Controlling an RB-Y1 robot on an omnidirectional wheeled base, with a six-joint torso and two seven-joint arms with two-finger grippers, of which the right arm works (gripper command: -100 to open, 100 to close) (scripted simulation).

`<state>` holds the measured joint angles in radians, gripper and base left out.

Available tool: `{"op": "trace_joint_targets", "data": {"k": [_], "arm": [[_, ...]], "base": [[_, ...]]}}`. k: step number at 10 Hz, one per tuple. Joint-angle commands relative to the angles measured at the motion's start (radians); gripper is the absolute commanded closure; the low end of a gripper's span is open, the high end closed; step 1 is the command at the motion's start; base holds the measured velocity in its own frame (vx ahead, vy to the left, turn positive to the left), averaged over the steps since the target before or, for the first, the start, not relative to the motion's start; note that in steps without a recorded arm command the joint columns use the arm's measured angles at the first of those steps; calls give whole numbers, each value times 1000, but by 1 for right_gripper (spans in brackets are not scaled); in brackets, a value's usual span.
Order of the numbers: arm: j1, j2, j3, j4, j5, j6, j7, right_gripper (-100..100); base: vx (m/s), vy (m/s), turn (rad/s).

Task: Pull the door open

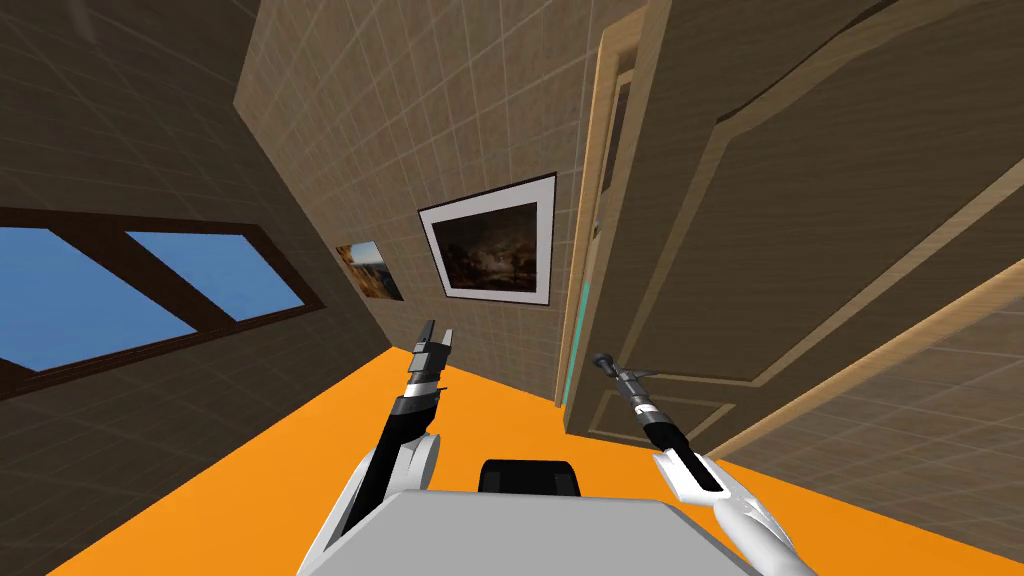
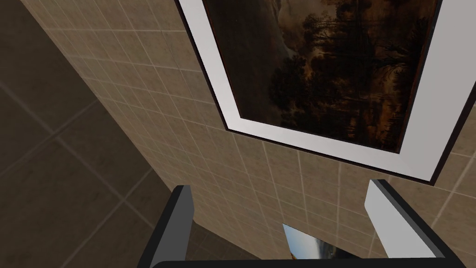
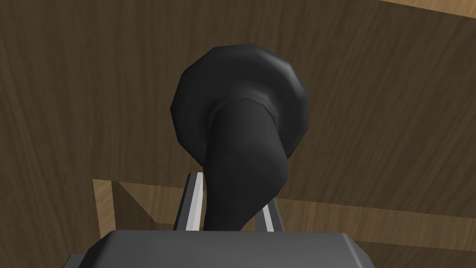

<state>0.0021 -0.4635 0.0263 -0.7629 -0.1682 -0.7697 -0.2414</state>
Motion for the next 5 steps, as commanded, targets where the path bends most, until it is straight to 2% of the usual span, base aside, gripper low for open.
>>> {"op": "trace_joint_targets", "data": {"k": [1, 2, 3, 4, 5], "arm": [[9, -12, 21, -1, 7, -22, -18, 100], [15, -18, 28, -5, 10, -27, -25, 100], [13, -13, 23, -4, 7, -19, -22, 100], [37, -30, 42, -8, 11, -48, -42, 100], [42, -35, 46, -9, 12, -55, -47, 100]], "base": [[-208, -87, 106], [-212, -95, 102], [-95, -34, 29], [-152, -39, 172], [-218, -70, 116]]}}
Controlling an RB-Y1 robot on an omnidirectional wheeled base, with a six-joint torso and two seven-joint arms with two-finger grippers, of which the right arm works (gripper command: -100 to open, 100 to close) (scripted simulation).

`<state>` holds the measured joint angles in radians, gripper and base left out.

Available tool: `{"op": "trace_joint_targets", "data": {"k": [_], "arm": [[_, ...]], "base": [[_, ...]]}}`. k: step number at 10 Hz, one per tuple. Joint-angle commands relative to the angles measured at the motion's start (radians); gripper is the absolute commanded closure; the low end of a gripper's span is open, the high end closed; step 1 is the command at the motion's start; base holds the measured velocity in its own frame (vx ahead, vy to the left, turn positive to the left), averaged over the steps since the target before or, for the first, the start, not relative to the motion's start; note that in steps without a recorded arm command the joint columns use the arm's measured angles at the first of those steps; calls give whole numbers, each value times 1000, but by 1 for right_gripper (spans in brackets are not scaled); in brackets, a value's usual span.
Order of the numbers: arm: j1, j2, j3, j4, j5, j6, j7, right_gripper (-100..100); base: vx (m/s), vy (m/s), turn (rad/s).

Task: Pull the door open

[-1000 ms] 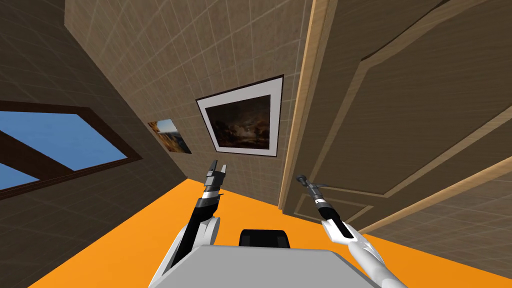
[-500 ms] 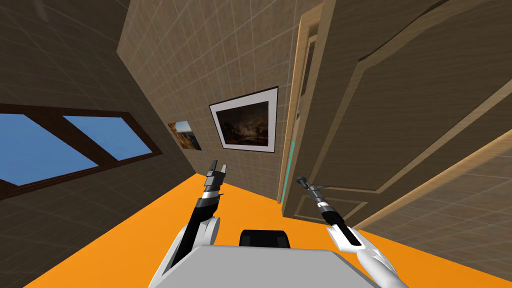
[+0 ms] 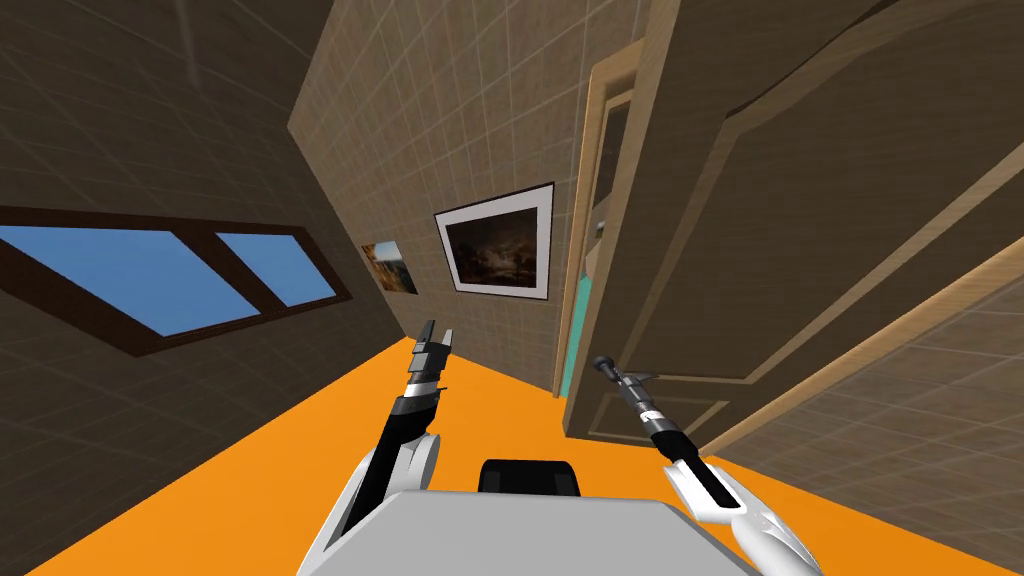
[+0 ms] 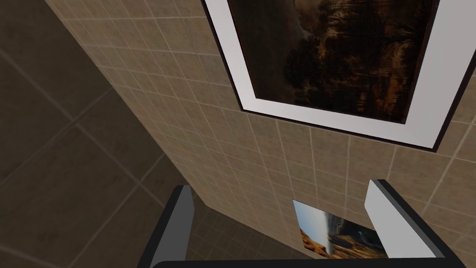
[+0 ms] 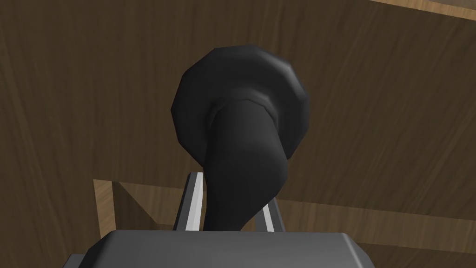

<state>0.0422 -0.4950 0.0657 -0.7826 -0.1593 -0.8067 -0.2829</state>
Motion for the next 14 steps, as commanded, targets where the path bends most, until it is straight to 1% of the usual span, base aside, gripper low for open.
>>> {"op": "trace_joint_targets", "data": {"k": [1, 2, 3, 6, 7, 8, 10, 11, 14], "arm": [[14, -14, 16, 8, 4, -34, -16, 100], [26, -25, 25, 5, 6, -51, -27, 100], [33, -31, 30, 4, 7, -60, -32, 100], [74, -69, 61, -5, 12, -117, -69, 100], [61, -59, 55, 3, 11, -105, -60, 100], [79, -72, 67, 11, 11, -138, -74, 100], [96, -88, 77, 19, 10, -173, -87, 100], [101, -92, 79, 22, 9, -182, -90, 100], [128, -117, 95, 35, 8, -237, -110, 100]], "base": [[-214, -81, 96], [-195, -52, 145], [-154, -43, 91], [-211, -84, 139], [-114, -33, 28], [-167, -51, 189], [-221, -102, 193], [-163, -65, 120], [-195, -59, 158]]}}
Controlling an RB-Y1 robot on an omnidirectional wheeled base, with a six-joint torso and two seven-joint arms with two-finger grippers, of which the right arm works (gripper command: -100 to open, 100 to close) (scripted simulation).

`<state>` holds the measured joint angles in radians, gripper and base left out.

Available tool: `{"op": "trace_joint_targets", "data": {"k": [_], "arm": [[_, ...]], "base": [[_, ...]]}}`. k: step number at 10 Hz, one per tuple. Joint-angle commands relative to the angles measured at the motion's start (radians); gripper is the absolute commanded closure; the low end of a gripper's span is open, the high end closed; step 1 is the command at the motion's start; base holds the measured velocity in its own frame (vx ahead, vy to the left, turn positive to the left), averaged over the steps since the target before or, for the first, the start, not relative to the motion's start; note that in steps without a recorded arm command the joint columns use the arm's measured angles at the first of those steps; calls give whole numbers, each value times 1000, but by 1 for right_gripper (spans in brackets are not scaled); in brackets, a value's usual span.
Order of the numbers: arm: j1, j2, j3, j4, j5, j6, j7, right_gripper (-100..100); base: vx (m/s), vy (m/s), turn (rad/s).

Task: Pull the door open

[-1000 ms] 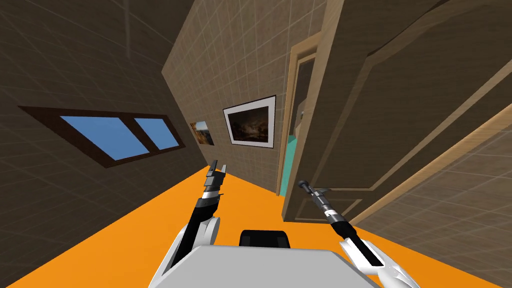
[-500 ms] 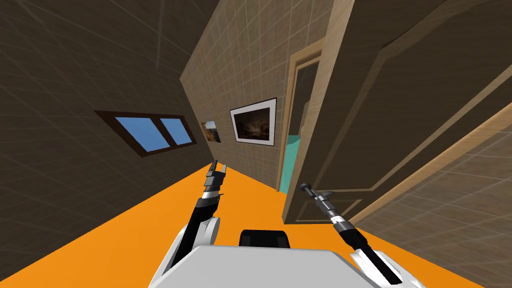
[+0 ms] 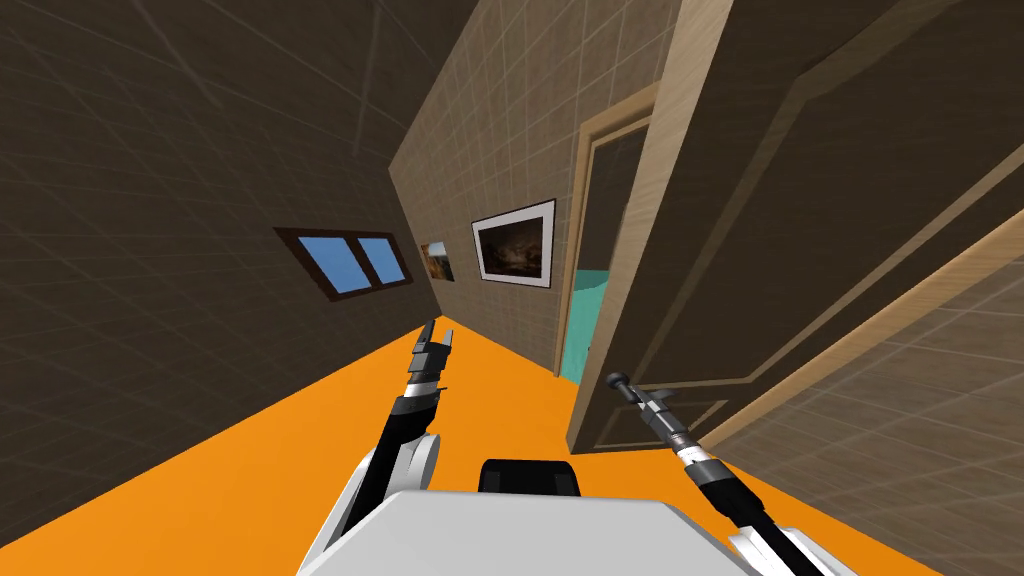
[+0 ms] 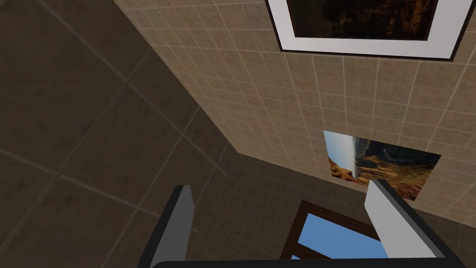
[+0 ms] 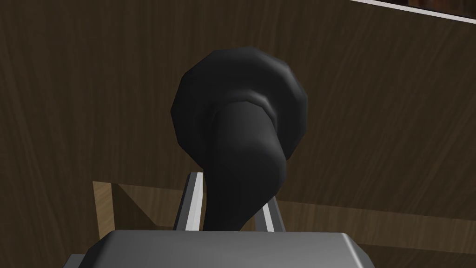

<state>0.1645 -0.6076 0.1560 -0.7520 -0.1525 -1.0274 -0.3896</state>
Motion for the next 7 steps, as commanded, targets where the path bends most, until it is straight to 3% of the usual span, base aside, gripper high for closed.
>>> {"op": "trace_joint_targets", "data": {"k": [1, 2, 3, 7], "arm": [[13, -11, 9, 8, 1, -30, -8, 100], [20, -18, 13, 11, 0, -45, -14, 100], [16, -12, 12, 6, 1, -30, -12, 100], [31, -25, 24, 30, -2, -76, -22, 100]], "base": [[-198, -91, 130], [-193, -94, 146], [-85, -36, 32], [-199, -83, 176]]}}
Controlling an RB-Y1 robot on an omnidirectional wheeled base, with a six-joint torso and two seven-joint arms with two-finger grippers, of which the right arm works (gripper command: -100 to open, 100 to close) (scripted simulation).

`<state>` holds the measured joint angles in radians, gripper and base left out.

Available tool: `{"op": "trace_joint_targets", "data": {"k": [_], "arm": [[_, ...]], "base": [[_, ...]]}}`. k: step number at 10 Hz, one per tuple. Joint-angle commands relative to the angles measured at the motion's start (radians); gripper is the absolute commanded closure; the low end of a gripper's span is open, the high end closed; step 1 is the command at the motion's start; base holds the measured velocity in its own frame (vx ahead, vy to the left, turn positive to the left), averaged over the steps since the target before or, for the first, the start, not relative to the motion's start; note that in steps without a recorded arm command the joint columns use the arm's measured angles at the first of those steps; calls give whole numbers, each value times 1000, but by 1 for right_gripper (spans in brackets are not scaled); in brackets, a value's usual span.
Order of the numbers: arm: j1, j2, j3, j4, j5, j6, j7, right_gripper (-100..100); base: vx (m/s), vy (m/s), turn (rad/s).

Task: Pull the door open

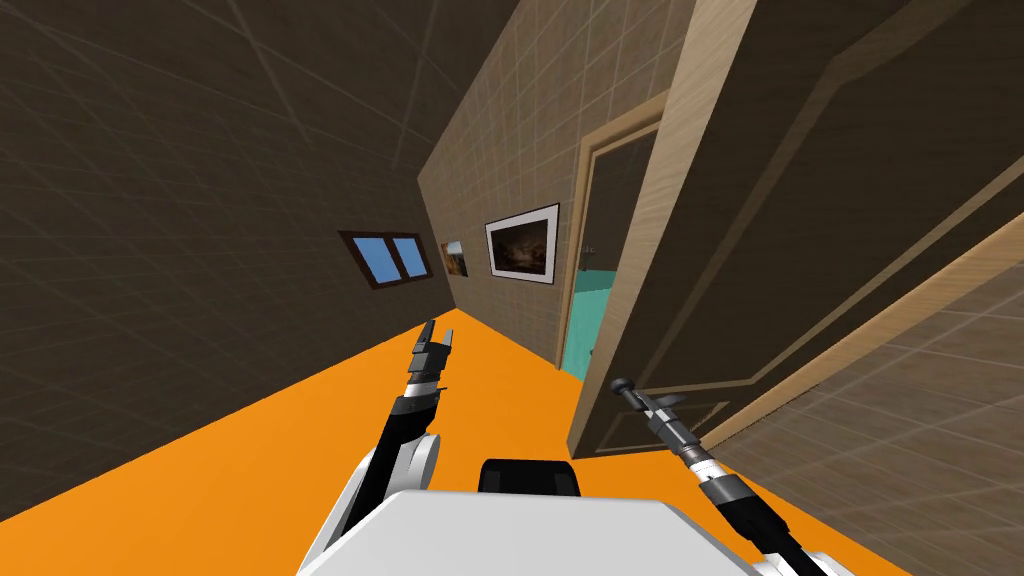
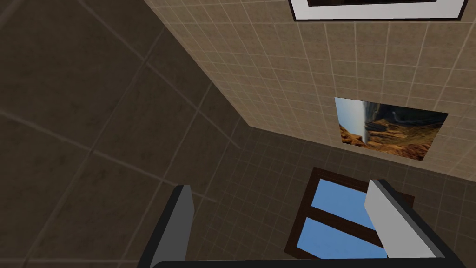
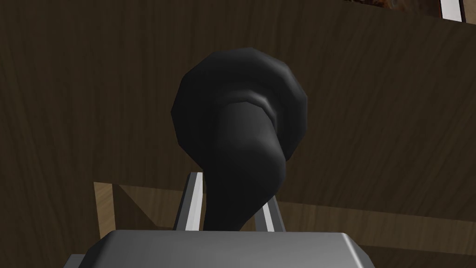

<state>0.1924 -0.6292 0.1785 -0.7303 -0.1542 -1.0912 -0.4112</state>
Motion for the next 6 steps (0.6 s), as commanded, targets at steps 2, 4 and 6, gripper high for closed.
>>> {"op": "trace_joint_targets", "data": {"k": [2, 4, 6], "arm": [[9, -10, 6, 20, -2, -35, -5, 100], [14, -16, 10, 31, -3, -57, -9, 100], [19, -22, 14, 42, -5, -76, -13, 100]], "base": [[-194, -85, 188], [-229, -93, 163], [-186, -77, 152]]}}
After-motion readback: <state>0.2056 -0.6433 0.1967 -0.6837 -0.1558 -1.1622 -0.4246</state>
